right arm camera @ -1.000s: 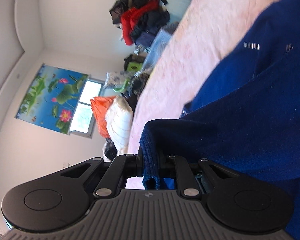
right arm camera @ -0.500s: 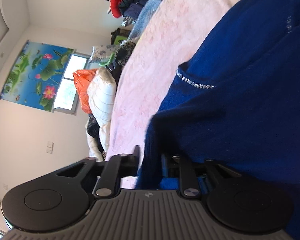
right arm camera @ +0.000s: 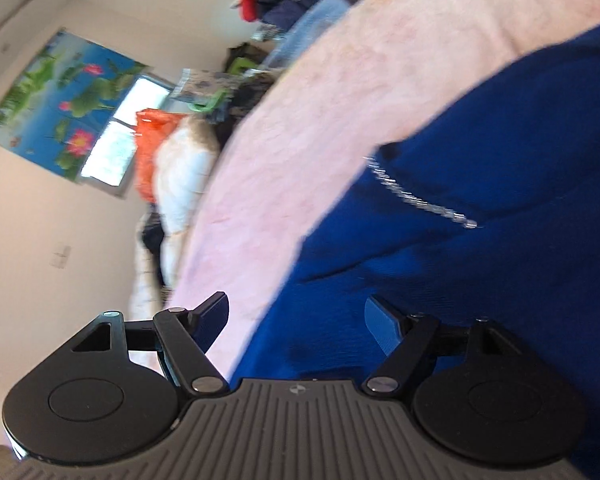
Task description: Fold small clothes
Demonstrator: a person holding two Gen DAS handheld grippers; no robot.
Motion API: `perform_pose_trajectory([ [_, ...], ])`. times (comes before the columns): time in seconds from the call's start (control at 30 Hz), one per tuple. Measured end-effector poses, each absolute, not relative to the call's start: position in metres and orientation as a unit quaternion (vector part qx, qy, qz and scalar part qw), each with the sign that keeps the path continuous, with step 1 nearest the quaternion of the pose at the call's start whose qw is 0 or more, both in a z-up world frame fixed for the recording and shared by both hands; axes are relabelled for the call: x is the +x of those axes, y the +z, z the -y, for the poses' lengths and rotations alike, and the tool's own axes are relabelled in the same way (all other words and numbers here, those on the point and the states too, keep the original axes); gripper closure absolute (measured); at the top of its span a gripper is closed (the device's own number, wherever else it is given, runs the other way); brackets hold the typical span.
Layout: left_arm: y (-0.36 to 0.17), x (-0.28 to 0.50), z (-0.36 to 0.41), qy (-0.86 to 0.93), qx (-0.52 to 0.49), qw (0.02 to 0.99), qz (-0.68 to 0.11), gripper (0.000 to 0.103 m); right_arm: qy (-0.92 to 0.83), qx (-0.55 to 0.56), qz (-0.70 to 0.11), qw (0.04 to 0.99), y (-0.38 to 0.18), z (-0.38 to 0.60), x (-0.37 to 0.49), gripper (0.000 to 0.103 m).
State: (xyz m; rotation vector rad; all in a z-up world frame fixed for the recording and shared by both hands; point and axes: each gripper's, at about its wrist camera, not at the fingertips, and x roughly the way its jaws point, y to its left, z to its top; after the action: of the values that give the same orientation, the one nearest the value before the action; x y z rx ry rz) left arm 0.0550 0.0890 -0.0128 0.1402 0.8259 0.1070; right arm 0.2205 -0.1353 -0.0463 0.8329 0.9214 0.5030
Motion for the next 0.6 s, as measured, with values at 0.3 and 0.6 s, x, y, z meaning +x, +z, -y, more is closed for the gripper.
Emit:
perform_pose_trajectory([
  [0.3,-0.013,0.038,-0.083,0.064,0.067,0.912,-0.401,0.000,0.233,0.348,-0.430,0.800,-0.037,0.130,0.205,0.018],
  [0.6,-0.018,0.007,-0.100,0.119,0.083,0.905,-0.400,0.000,0.330,0.306,-0.406,0.796,-0.006,0.095,0.157,0.017],
])
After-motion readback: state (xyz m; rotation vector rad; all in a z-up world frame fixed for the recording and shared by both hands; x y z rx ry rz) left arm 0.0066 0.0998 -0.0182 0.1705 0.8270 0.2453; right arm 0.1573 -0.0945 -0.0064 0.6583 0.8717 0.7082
